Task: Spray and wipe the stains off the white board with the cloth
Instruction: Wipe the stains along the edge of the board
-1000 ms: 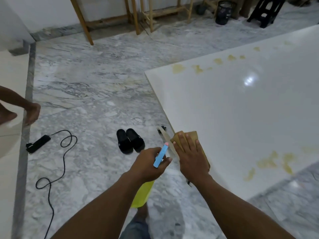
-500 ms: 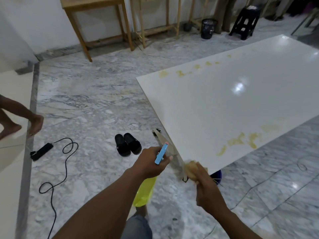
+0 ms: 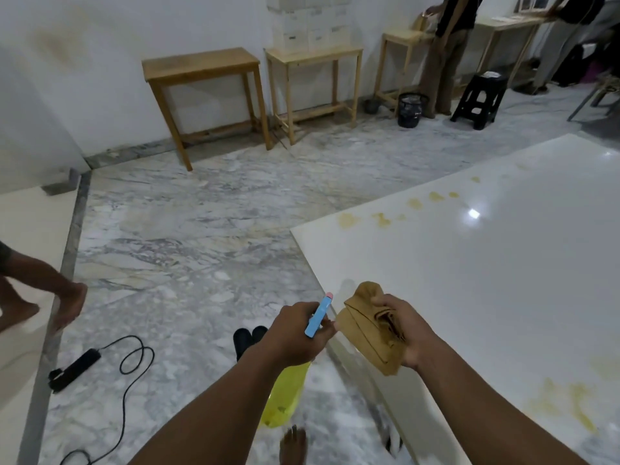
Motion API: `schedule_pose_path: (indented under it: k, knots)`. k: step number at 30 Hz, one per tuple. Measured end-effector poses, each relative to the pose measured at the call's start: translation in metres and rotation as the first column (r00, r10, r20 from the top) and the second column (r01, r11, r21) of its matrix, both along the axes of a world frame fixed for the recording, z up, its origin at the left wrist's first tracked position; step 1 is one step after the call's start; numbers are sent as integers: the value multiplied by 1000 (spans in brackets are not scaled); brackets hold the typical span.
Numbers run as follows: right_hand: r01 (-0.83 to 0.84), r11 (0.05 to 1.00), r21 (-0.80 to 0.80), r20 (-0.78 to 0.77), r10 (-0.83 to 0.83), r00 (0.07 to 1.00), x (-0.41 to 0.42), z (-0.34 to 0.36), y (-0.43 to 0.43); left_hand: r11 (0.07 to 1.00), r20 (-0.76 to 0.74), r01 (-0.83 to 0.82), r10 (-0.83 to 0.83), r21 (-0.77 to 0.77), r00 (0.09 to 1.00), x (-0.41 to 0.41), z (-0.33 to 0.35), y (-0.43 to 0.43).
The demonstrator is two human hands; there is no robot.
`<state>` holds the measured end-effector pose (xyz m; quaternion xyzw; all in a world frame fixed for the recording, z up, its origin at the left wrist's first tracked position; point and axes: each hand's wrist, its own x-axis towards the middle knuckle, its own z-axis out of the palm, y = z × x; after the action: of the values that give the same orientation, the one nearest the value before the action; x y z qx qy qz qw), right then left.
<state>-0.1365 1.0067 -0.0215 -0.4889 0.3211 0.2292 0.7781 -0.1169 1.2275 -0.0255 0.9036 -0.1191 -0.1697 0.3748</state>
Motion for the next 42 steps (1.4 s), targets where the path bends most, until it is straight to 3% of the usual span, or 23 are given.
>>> schedule_pose_path:
  k: [2, 4, 6, 10, 13, 17, 21, 24, 32, 40, 42]
  knots:
    - [-148, 943, -298, 30, 164, 986, 67, -5, 16, 999, 2, -30, 30, -45, 1000, 49, -10, 14]
    - [-215, 772, -598, 85, 327, 941, 137, -15, 30, 994, 1, -64, 64, -83, 998, 96, -19, 27]
    - [-175, 591, -788, 127, 432, 893, 195, -25, 44, 996, -4, -61, 60, -60, 998, 136, -33, 39]
    - [-109, 357, -928, 135, 593, 794, 292, -60, 54, 994, -33, -94, 92, -50, 995, 195, -49, 56]
    - [-173, 162, -971, 0, 731, 682, 344, -103, 62, 992, -48, -114, 111, -55, 993, 225, -63, 65]
    - [-209, -88, -974, -191, 813, 551, 354, -149, 76, 993, -73, -98, 93, -63, 993, 240, -77, 73]
    - [-189, -97, -977, -175, 871, 460, 322, -159, 67, 994, -101, -102, 97, -39, 990, 243, -86, 70]
    - [-172, -50, -984, -118, 902, 415, 291, -160, 52, 995, -122, -100, 98, -12, 988, 236, -85, 60]
    - [-108, 72, -992, 21, 911, 413, 177, -162, 19, 994, -63, -103, 105, 26, 992, 180, -63, 15]
    - [-268, 182, -946, 68, 920, 385, 22, -132, -44, 976, -17, -196, 199, 90, 980, 50, -36, -48]
    - [-335, 271, -902, 106, 893, 438, -17, -108, -62, 978, -63, -200, 203, 60, 977, 13, -33, -65]
